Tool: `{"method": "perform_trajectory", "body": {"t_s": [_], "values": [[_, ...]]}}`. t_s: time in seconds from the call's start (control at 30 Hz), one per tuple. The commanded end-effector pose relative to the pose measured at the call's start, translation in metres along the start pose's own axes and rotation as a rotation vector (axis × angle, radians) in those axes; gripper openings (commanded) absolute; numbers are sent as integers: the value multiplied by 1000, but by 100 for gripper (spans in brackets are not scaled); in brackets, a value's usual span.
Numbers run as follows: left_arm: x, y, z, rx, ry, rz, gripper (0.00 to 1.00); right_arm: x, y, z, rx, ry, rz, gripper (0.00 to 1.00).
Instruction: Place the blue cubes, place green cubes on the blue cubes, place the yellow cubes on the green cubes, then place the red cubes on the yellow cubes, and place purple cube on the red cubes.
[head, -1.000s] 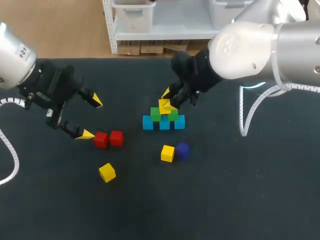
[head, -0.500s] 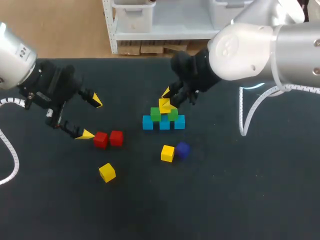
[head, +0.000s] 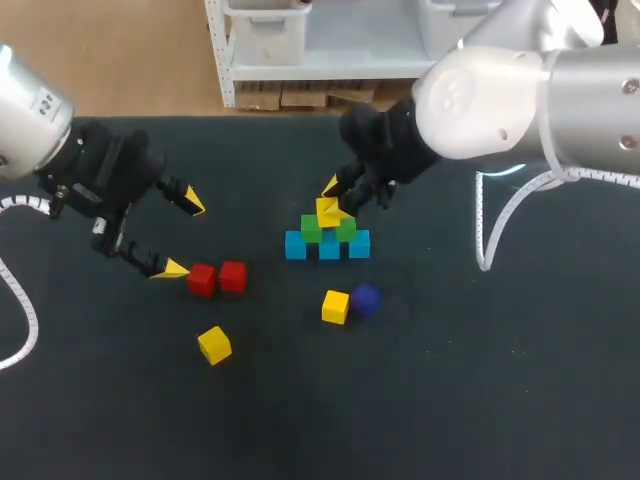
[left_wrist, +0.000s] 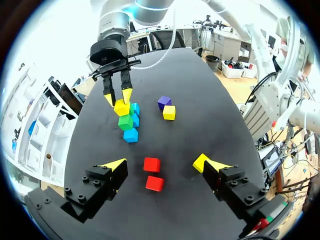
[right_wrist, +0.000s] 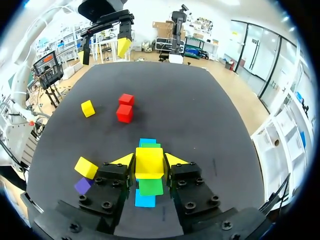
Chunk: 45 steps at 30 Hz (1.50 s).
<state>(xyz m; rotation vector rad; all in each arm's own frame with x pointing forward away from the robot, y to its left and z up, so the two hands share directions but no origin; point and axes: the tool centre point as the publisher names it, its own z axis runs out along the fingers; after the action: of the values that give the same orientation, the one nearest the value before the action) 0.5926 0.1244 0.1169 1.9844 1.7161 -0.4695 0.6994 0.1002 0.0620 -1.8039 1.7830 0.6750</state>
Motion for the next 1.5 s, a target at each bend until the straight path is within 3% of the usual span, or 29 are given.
{"method": "perform_trajectory", "body": {"t_s": [0.03,0.5,0.93,1.5], "values": [[2,-1,0,-3,-5,4,100,0,-2,1,-3,3,2,0],[2,-1,0,-3,-5,4,100,2,-2,3,-6,6,8,0],[2,-1,0,-3,-5,4,100,2,-2,3,-11,0,3,33],[2,-1,0,-3,-5,4,100,5,-2,3,-13,-3,9,43]]}}
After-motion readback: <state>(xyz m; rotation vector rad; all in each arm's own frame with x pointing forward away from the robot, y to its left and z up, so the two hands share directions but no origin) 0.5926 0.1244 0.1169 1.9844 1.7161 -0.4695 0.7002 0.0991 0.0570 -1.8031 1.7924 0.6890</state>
